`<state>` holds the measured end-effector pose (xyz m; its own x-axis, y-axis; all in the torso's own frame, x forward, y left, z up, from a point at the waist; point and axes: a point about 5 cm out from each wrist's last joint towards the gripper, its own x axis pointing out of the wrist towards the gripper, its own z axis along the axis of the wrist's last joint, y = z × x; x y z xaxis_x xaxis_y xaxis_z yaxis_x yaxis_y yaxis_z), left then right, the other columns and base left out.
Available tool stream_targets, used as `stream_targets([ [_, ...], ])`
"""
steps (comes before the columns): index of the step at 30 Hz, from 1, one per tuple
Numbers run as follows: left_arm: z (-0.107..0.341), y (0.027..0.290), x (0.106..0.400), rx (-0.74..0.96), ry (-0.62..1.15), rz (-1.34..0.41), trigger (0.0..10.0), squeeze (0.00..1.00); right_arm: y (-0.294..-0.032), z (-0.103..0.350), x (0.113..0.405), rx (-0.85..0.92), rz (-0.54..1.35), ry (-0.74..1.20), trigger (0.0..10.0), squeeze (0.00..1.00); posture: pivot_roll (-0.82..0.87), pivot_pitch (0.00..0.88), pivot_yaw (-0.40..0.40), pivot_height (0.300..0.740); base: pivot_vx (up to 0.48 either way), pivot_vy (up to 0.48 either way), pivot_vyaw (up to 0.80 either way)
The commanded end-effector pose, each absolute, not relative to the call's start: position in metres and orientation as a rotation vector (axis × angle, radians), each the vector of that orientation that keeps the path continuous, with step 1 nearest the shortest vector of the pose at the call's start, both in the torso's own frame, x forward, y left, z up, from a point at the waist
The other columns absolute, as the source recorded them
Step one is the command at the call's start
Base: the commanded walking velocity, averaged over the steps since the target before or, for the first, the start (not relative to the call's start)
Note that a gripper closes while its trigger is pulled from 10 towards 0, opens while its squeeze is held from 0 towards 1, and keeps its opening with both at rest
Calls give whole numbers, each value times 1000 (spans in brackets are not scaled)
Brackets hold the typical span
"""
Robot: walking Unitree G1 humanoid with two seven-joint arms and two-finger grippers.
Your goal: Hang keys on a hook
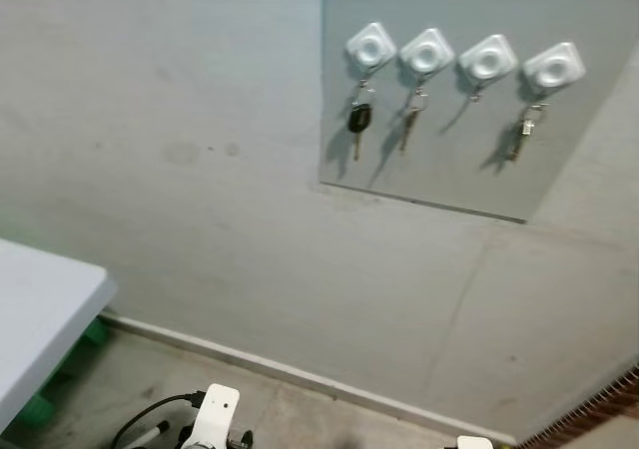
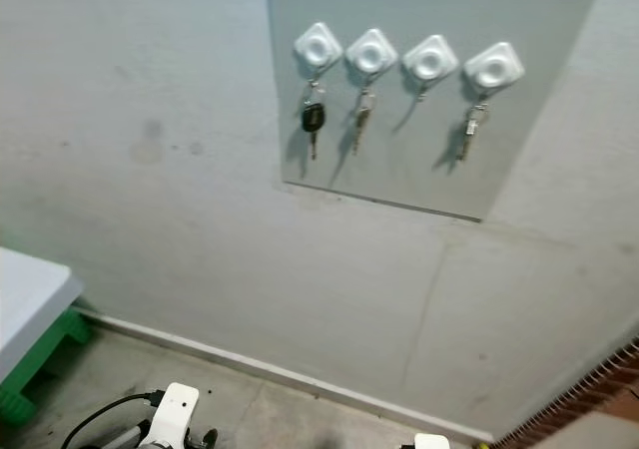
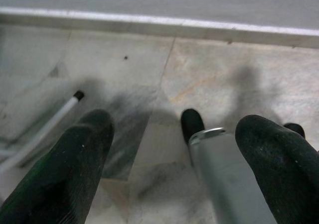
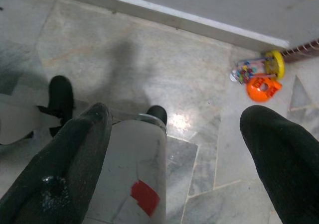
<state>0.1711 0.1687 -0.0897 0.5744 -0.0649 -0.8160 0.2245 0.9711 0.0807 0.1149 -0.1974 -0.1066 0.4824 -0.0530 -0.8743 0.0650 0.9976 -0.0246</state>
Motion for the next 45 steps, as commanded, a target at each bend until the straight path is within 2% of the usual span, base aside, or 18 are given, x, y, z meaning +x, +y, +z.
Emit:
stream_targets([
  [1,-89,172,172,192,941,-154,10000,0,-195,-111,102,23,-68,1117,10000,0,-77,0,29,740,0,0,800],
  [11,-89,174,173,202,945,-153,10000,0,-197,-113,92,17,-78,1152,10000,0,-80,0,29,740,0,0,800],
  [45,-88,182,174,184,945,-96,10000,0,-206,-114,81,-11,-75,1187,10000,0,-75,0,14,740,0,0,800],
])
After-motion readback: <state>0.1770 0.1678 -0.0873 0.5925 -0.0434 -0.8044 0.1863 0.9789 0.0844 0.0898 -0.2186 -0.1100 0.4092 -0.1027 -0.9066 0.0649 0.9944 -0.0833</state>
